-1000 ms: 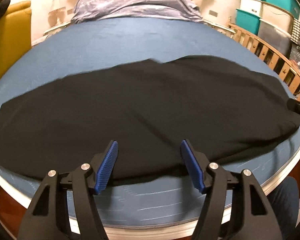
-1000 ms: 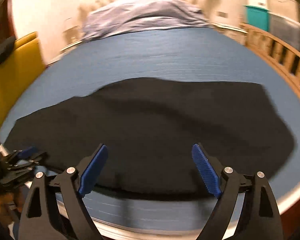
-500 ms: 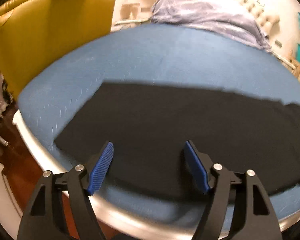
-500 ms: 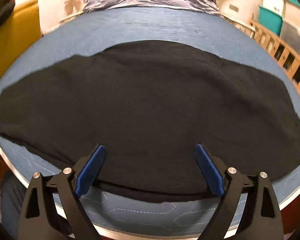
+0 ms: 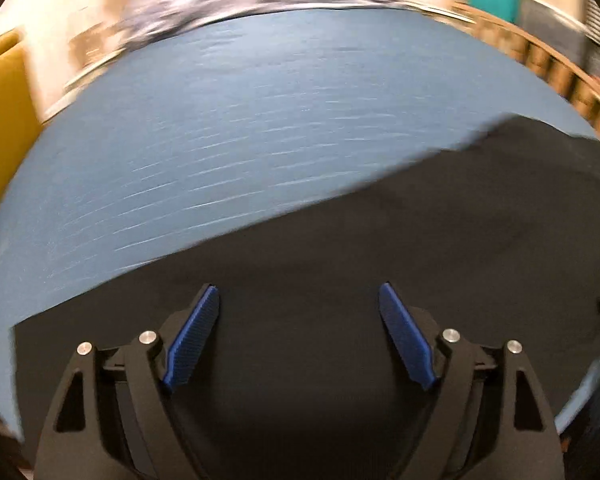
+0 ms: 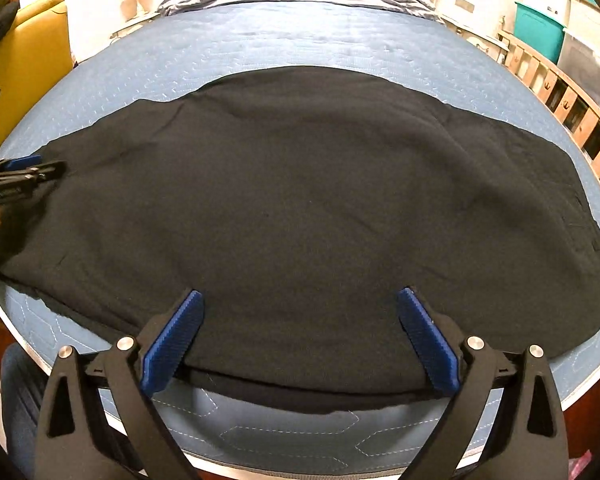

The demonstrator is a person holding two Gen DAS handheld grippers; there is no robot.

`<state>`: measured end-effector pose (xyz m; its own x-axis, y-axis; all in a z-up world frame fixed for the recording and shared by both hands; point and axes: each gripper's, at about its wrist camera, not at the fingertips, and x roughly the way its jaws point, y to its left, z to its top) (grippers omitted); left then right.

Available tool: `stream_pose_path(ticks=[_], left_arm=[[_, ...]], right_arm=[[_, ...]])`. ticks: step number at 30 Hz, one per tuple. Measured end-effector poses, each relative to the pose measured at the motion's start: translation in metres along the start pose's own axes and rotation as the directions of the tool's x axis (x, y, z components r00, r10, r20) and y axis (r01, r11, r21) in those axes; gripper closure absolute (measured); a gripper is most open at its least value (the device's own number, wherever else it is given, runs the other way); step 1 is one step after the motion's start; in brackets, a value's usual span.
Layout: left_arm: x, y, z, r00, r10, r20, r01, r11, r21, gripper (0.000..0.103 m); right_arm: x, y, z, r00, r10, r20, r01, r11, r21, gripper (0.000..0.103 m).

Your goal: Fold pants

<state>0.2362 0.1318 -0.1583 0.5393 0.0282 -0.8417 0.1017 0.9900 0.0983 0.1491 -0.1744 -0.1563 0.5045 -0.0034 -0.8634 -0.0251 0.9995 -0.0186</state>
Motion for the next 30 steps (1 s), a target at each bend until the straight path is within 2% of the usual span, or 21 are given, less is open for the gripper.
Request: stream_pose_path(ticks=[5,7,8,9,10,11,13,14,16,18,19,20,21,22,23,25,26,27,28,29,30], left_arm=[[-0.004,0.116,-0.029,0.996,0.088,-0.018,-0.090,0.978,-0.189,0.013],[-0.014,0.163,-0.048,0.985,0.171,-0.036,-0.175,0.949,-0.261,0.011],[-0.022,0.188,-0.060,0.966,0.251,-0.053,-0.256,0.918,-0.303,0.011],[-0.033,0.213,-0.072,0.952,0.298,-0.064,-0.301,0.882,-0.363,0.013],[-0.043,0.232,-0.082,0.948,0.312,-0.065,-0.310,0.851,-0.423,0.016],[-0.058,0.250,-0.096,0.950,0.310,-0.042,-0.289,0.817,-0.499,0.021],[-0.088,0.263,-0.120,0.955,0.292,0.053,-0.207,0.783,-0.587,0.027],[-0.095,0.259,-0.122,0.952,0.292,0.090,-0.186,0.789,-0.586,0.027],[-0.104,0.229,-0.137,0.954,0.269,0.135,-0.169,0.850,-0.499,0.028],[-0.088,0.205,-0.140,0.973,0.204,0.111,-0.147,0.912,-0.383,0.028],[-0.084,0.198,-0.149,0.976,0.205,0.078,-0.166,0.922,-0.349,0.027],[-0.085,0.192,-0.157,0.971,0.227,0.070,-0.191,0.923,-0.335,0.022],[-0.090,0.199,-0.162,0.963,0.263,0.068,-0.220,0.901,-0.374,0.017],[-0.095,0.205,-0.161,0.947,0.320,0.026,-0.281,0.868,-0.410,0.017],[-0.105,0.206,-0.163,0.923,0.384,0.009,-0.341,0.831,-0.439,0.018],[-0.125,0.194,-0.160,0.889,0.456,0.026,-0.394,0.794,-0.464,0.023],[-0.135,0.181,-0.154,0.901,0.429,0.066,-0.355,0.816,-0.457,0.023],[-0.142,0.156,-0.147,0.921,0.372,0.116,-0.293,0.858,-0.422,0.023],[-0.146,0.131,-0.142,0.934,0.327,0.145,-0.250,0.887,-0.388,0.023],[-0.148,0.099,-0.136,0.951,0.255,0.174,-0.187,0.925,-0.332,0.023],[-0.148,0.068,-0.133,0.963,0.192,0.191,-0.133,0.950,-0.283,0.022]], right_arm=[[0.002,0.000,-0.003,1.000,-0.006,0.013,0.006,1.000,0.004,0.007],[0.003,0.002,-0.002,1.000,-0.008,0.016,0.008,1.000,0.008,0.007],[0.002,0.003,-0.003,1.000,-0.008,0.017,0.008,1.000,0.009,0.007],[0.003,0.003,-0.004,1.000,-0.008,0.017,0.007,1.000,0.009,0.007],[0.003,0.003,-0.004,1.000,-0.007,0.017,0.006,1.000,0.010,0.007],[0.003,0.003,-0.004,1.000,-0.007,0.018,0.007,1.000,0.010,0.007],[0.004,0.003,-0.005,1.000,-0.008,0.020,0.008,1.000,0.011,0.007],[0.004,0.003,-0.005,1.000,-0.009,0.021,0.009,1.000,0.013,0.006],[0.004,0.003,-0.005,1.000,-0.008,0.020,0.008,1.000,0.013,0.006],[0.003,0.002,-0.005,1.000,-0.005,0.021,0.005,1.000,0.013,0.006],[0.003,0.002,-0.006,1.000,-0.003,0.025,0.003,1.000,0.012,0.006],[0.002,0.002,-0.006,1.000,-0.002,0.028,0.002,1.000,0.011,0.006],[0.002,0.001,-0.006,1.000,-0.001,0.032,0.001,1.000,0.010,0.006],[0.001,0.001,-0.007,0.999,0.000,0.033,-0.001,1.000,0.007,0.006],[0.001,0.001,-0.007,0.999,0.001,0.034,-0.001,1.000,0.007,0.006],[0.001,0.001,-0.007,0.999,-0.003,0.041,0.002,1.000,0.015,0.005],[0.001,0.001,-0.008,0.999,-0.006,0.046,0.005,1.000,0.017,0.005],[0.001,0.001,-0.009,0.998,-0.011,0.054,0.010,1.000,0.022,0.004],[0.001,0.002,-0.010,0.998,-0.018,0.064,0.016,0.999,0.032,0.004],[0.001,0.001,-0.010,0.997,-0.022,0.069,0.019,0.999,0.038,0.004],[0.000,0.002,-0.011,0.997,-0.027,0.074,0.024,0.999,0.045,0.004]])
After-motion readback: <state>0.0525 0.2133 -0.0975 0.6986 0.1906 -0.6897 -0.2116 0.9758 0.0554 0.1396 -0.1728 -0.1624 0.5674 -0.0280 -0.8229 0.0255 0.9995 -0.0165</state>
